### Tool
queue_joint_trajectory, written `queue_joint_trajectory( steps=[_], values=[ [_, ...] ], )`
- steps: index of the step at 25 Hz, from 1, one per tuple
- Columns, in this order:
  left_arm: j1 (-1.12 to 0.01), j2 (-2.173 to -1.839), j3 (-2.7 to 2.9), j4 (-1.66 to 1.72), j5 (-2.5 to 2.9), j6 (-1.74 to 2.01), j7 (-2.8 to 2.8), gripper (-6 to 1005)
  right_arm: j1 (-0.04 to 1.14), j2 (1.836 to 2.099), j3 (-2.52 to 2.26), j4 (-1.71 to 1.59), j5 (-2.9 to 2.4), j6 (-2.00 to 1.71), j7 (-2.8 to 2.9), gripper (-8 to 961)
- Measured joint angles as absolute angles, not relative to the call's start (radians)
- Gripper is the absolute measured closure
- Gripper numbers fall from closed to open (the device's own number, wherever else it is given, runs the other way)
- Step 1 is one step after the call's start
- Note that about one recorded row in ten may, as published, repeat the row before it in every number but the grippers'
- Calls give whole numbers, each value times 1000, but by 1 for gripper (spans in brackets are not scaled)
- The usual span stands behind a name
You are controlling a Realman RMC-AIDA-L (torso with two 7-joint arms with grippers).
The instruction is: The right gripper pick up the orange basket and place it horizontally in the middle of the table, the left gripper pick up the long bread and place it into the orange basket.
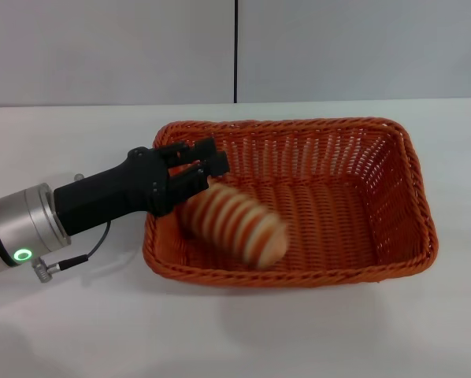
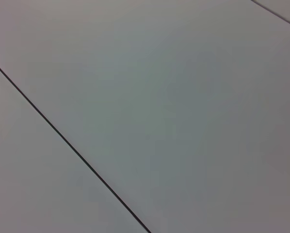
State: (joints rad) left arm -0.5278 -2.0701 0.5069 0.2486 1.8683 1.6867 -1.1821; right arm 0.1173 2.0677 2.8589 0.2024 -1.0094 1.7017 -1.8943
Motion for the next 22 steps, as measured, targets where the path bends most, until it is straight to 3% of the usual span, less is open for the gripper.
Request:
queue_joint_trajectory(
  steps=[6, 12, 14, 22],
  values=[
    [-515, -2065, 480, 258, 1858, 1707, -1187, 699, 118, 2068, 2858, 202, -1010, 1703, -1894, 529],
    [-436, -2059, 308, 300, 1766, 1773, -1186, 457, 114, 2069, 2863, 202, -1007, 1706, -1889, 529],
    [-398, -2058, 241, 315, 1713, 1790, -1185, 197, 112, 2069, 2867, 202, -1006, 1707, -1887, 529],
    [-259, -2059, -89, 252, 1413, 1853, -1196, 152, 119, 2069, 2879, 201, -1001, 1701, -1886, 529]
  ],
)
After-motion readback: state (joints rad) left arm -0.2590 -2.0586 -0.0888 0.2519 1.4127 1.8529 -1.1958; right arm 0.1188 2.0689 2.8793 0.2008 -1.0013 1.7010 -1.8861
